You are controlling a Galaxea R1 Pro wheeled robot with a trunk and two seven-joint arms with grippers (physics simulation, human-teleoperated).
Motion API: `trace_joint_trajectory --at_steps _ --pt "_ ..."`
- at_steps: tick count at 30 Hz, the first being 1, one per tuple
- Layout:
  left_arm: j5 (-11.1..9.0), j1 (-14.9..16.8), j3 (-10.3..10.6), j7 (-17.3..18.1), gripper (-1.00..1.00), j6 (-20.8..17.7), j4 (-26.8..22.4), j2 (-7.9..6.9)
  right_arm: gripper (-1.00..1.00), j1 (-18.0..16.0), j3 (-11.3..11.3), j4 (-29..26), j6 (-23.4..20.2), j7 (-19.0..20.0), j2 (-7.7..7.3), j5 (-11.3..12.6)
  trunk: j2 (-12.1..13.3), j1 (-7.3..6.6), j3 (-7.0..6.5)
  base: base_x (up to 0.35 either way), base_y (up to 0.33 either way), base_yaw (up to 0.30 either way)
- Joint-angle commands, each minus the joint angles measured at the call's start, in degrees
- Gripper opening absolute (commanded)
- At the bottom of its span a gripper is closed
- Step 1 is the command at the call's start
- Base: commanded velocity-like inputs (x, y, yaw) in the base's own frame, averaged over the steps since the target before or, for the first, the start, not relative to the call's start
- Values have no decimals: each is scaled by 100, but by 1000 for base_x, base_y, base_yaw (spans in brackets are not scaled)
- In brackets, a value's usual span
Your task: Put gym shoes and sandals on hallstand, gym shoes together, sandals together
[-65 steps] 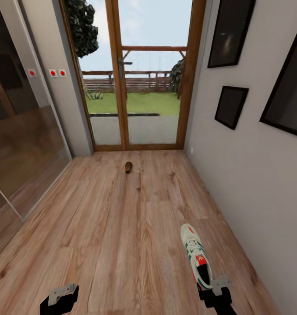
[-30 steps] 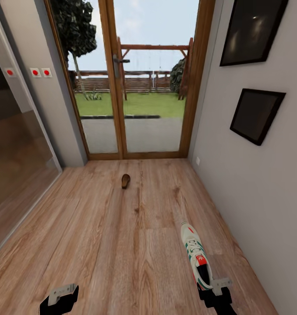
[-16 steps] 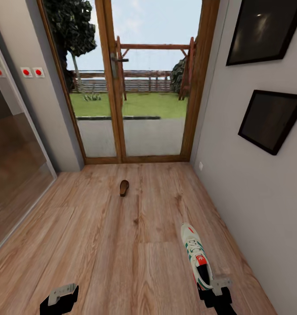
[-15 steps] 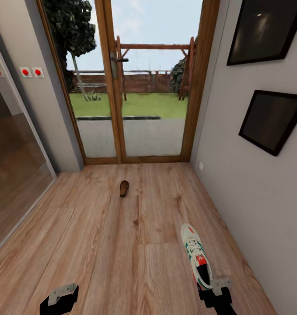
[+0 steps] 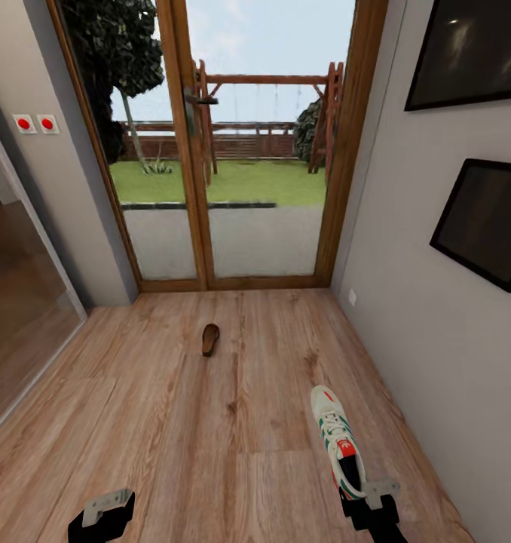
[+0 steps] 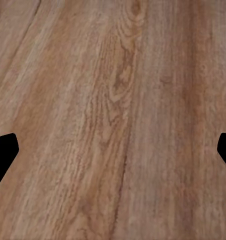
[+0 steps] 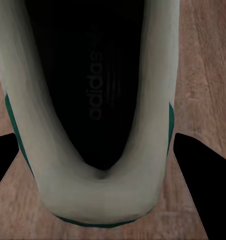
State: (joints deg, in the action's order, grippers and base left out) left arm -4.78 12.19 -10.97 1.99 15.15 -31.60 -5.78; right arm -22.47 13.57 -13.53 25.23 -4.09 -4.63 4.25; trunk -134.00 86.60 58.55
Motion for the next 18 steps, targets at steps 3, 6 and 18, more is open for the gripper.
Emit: trace_joint_trajectory --at_steps 3,6,18 --pt "-50 3 -2 21 100 15 4 1 -100 -3 49 0 14 -30 -3 46 -2 2 5 338 0 0" --pt "-50 3 -2 21 100 15 4 -1 -100 -3 49 0 13 -30 -3 43 -2 2 5 338 0 0" --pt "-50 3 0 21 100 15 4 0 -100 -3 49 0 8 -25 -1 42 -2 2 5 338 0 0"
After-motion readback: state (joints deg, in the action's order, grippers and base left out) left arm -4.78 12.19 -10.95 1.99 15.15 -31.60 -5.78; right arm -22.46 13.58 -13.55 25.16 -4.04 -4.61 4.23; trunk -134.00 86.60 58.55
